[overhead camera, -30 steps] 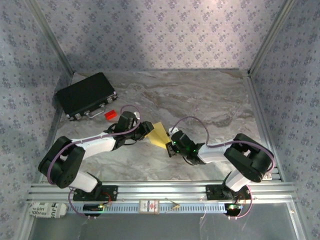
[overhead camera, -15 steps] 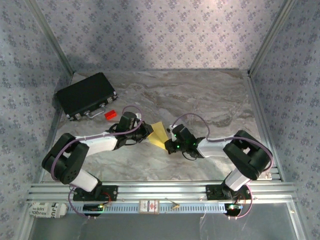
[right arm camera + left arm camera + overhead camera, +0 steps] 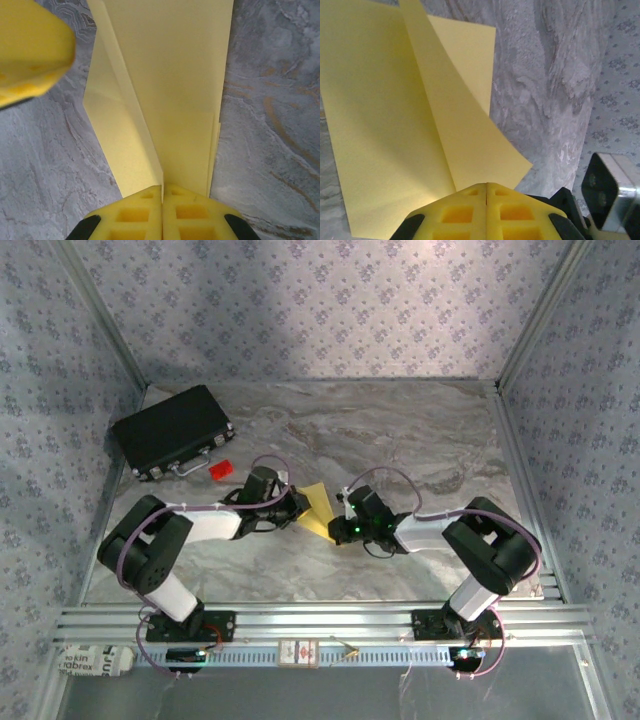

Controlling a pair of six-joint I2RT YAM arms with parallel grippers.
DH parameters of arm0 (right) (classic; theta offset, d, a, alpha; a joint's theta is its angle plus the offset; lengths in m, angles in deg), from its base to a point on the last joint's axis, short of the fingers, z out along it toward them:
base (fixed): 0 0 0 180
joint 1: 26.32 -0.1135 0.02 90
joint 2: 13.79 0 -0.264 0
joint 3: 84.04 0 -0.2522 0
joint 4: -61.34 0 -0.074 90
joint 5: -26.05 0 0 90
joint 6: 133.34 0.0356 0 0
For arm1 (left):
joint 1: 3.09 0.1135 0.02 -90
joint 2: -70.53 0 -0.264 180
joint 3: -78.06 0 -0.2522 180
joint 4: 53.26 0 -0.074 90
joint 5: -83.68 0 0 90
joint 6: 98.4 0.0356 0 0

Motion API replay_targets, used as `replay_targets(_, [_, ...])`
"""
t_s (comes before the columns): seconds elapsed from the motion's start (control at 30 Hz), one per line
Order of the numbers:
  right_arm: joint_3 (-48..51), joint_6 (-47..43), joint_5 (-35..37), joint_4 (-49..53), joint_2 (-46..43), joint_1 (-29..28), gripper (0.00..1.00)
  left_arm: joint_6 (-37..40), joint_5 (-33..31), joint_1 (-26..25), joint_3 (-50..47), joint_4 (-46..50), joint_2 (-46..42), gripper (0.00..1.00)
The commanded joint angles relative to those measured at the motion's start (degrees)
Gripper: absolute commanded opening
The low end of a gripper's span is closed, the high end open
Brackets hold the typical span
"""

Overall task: Fold a paper plane with a square sheet of paper (pick it up from the middle)
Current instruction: Fourth fold the wing at the center of the table.

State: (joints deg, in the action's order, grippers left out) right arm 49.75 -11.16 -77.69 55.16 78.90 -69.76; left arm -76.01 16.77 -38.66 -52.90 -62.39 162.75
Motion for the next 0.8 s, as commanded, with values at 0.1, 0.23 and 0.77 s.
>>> replay_targets(0.1, [1.8,3.3,-4.7,0.0,1.6,2.2,0.08,-0.6,1.3,-1.0,3.7,-3.3,2.7,0.06])
replay_targets(0.23, [1.8,3.4,-7.0,-0.9,1.9,3.4,0.08,-0.5,1.3,-1.2,4.6,-3.7,3.7,0.07])
replay_targets(0.77, [2.6,8.4,-11.1,-3.7,3.5,5.9,0.08,-0.1,0.5,-2.3,7.2,-4.6,8.9,0.09])
